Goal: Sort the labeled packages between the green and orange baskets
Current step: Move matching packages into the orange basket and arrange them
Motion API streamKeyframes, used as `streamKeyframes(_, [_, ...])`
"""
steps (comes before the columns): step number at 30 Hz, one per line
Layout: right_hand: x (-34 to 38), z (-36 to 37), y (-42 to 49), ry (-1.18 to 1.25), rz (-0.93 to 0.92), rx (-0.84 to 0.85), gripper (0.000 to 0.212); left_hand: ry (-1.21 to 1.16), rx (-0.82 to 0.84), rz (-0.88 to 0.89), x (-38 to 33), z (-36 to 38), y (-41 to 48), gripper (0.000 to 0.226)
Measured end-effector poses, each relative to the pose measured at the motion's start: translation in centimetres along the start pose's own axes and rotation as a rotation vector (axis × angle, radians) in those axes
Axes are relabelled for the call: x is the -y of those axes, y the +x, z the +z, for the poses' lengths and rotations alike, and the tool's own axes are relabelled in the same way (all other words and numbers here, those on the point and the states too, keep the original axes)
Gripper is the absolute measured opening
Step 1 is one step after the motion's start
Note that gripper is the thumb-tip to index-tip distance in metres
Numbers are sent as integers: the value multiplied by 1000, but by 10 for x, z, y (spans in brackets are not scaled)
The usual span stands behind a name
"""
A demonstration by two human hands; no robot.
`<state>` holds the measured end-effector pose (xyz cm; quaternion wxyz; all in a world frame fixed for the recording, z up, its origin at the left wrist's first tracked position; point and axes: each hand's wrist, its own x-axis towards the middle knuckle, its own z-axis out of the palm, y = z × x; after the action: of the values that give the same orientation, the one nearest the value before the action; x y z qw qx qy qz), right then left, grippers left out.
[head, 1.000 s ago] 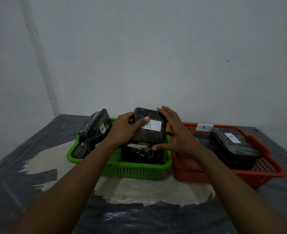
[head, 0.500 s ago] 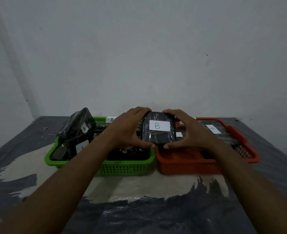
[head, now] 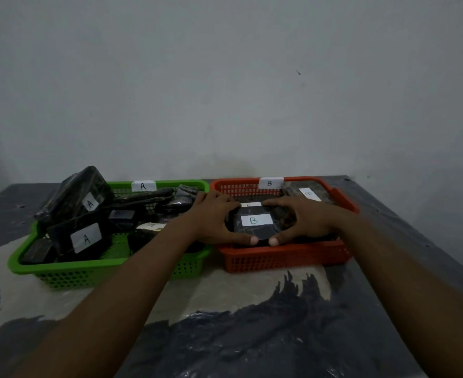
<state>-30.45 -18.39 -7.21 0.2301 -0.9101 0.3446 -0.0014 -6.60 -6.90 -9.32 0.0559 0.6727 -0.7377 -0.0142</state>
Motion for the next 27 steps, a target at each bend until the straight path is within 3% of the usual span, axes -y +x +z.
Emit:
streamKeyframes(6, [1, 22, 20, -7, 2, 111, 97, 161, 105, 9, -2, -2, 10, 78])
streamKeyframes(14, [4, 34, 29, -34, -15, 82, 80, 305, 233, -74, -18, -2, 21, 70])
streamKeyframes(18, [10, 35, 31, -58, 0, 74, 76, 365, 275, -121, -23, -2, 22, 78])
streamKeyframes(24, [9, 37, 30, -37, -29, 23, 69, 476, 311, -155, -35, 3, 25, 53])
streamKeyframes(27, [9, 38, 31, -35, -8, 9, 72, 489, 319, -164, -37, 4, 27, 53])
